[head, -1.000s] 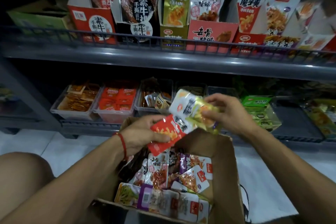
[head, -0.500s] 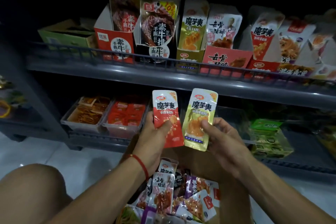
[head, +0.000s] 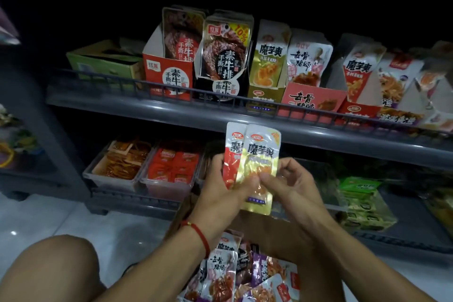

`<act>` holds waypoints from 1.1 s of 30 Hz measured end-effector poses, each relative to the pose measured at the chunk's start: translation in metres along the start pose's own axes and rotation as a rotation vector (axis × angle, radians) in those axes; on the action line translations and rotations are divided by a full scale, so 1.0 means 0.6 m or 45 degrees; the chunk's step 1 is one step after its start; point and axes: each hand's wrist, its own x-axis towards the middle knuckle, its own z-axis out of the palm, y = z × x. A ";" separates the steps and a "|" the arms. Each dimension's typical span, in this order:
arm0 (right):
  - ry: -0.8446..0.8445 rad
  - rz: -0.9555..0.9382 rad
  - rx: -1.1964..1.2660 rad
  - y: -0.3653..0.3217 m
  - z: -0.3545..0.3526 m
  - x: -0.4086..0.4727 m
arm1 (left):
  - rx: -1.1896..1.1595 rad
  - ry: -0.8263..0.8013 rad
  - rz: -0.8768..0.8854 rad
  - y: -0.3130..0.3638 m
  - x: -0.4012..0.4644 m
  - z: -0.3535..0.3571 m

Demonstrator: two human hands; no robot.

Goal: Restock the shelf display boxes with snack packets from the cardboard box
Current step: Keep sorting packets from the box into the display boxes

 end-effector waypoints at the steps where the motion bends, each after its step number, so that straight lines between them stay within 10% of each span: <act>1: 0.011 -0.018 -0.073 0.001 0.005 0.000 | -0.004 -0.034 0.014 0.000 -0.003 0.000; 12: -0.155 -0.299 -0.748 -0.177 -0.015 0.057 | 0.142 0.007 0.236 0.049 0.011 -0.033; 20: 0.335 -0.835 -0.976 -0.364 -0.056 0.166 | 0.028 0.253 0.264 0.080 0.040 -0.069; 33: 0.613 -0.827 -1.835 -0.295 -0.008 0.311 | 0.024 0.269 0.225 0.079 0.040 -0.071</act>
